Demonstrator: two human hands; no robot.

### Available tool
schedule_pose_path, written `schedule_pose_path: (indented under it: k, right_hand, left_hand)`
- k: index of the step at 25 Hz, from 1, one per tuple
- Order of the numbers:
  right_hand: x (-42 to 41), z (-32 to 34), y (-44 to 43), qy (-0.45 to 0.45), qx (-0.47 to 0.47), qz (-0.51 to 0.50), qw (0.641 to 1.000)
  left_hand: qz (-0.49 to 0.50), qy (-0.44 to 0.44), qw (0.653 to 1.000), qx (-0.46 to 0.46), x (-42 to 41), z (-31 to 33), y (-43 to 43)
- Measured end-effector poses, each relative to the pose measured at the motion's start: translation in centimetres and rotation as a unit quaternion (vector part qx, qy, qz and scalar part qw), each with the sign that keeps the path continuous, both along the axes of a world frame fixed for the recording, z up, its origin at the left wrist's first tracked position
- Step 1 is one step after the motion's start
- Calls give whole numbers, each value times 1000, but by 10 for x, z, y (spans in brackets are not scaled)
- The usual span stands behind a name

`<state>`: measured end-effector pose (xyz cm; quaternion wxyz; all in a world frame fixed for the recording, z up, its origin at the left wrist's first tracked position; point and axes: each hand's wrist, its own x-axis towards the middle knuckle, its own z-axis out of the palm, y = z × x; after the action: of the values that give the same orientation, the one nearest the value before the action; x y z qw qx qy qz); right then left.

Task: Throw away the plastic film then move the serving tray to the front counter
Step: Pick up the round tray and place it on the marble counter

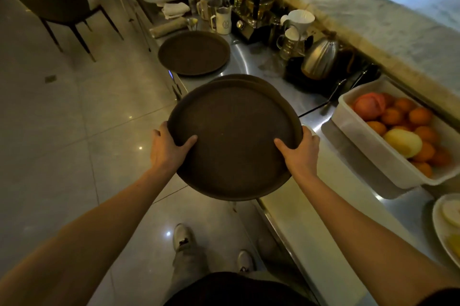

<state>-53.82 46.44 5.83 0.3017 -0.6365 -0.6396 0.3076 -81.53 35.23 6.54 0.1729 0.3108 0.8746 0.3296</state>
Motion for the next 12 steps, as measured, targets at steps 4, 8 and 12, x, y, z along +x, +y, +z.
schedule_pose_path:
  k: [4,8,12]
  right_hand:
    - [-42,-6,12,-12,-11,-41,999]
    - [-90,-10,12,-14,-16,-88,996]
    - [-116,-19,8,-16,-29,-139,990]
  left_hand:
    - [-51,-2,999,-6,-51,-6,36]
    - [-109,-1,994,-13,-107,-10,67]
    - [-164,-2,986,-33,-139,-20,93]
